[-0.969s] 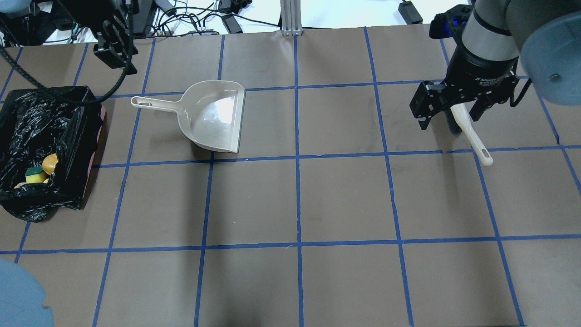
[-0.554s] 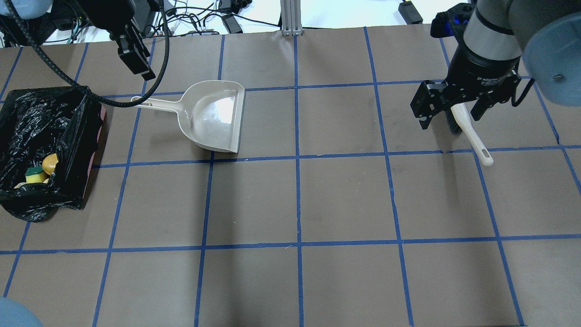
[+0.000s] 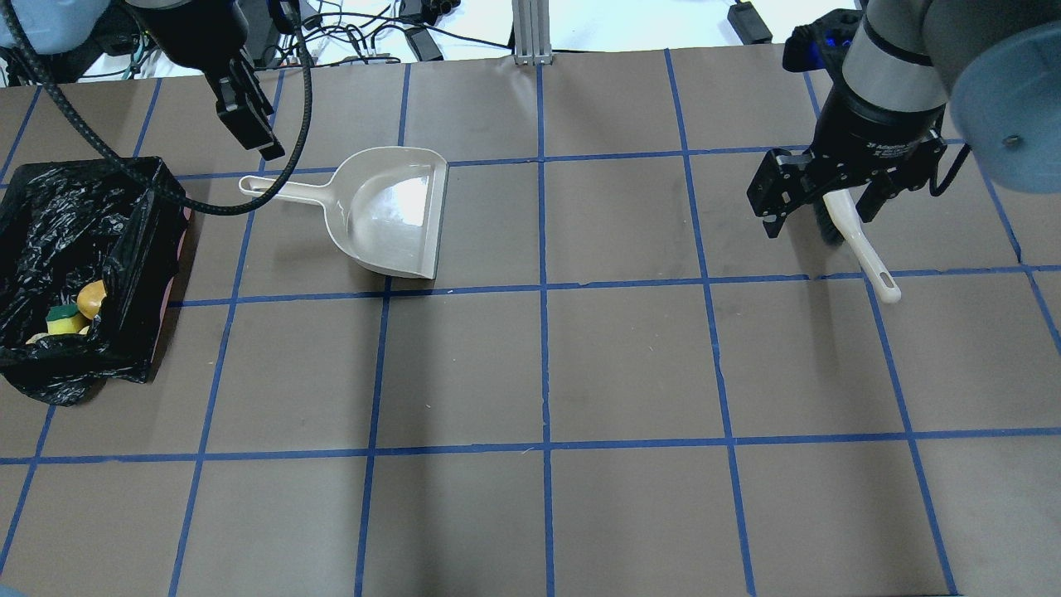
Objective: Sweep and dump trash into bin
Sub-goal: 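Open the left gripper and raise it away from the dustpan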
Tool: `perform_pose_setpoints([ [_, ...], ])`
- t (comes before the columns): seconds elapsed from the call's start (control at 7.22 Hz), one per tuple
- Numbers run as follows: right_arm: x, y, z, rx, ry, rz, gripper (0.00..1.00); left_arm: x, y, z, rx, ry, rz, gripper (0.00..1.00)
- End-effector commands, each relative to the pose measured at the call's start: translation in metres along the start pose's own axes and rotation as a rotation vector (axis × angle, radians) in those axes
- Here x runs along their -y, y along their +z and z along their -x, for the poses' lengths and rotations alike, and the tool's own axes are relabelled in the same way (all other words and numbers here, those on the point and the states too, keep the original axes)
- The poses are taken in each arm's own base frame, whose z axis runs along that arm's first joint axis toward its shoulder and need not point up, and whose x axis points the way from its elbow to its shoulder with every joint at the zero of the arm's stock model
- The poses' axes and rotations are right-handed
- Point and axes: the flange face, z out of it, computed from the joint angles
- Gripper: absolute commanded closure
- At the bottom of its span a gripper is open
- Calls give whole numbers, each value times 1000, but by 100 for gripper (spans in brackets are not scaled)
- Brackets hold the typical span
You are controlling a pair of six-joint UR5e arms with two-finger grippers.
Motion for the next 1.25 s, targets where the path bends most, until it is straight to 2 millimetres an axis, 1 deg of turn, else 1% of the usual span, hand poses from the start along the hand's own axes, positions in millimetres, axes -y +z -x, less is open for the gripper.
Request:
perform_pose_setpoints([
  [0.0, -2, 0, 1, 4, -2, -4, 0, -2, -1, 0, 1, 0, -2, 31],
  [0.42, -4, -1, 3, 8, -5, -3, 0, -3, 0, 0, -1, 15, 1, 30],
  [0.55, -4, -2, 3, 13, -5, -9, 0, -2, -1, -1, 1, -3, -3, 30],
  [0.69, -6, -12, 4, 12, -5, -35, 0, -2, -1, -1, 3, -31, -7, 30],
  [0.83, -13, -22, 5, 7, -3, -59, 0, 2, -1, -3, 1, -102, -13, 30],
  [1.11, -23, -34, 6, 4, -3, -88, 0, 3, -1, -3, -3, -272, -17, 30],
])
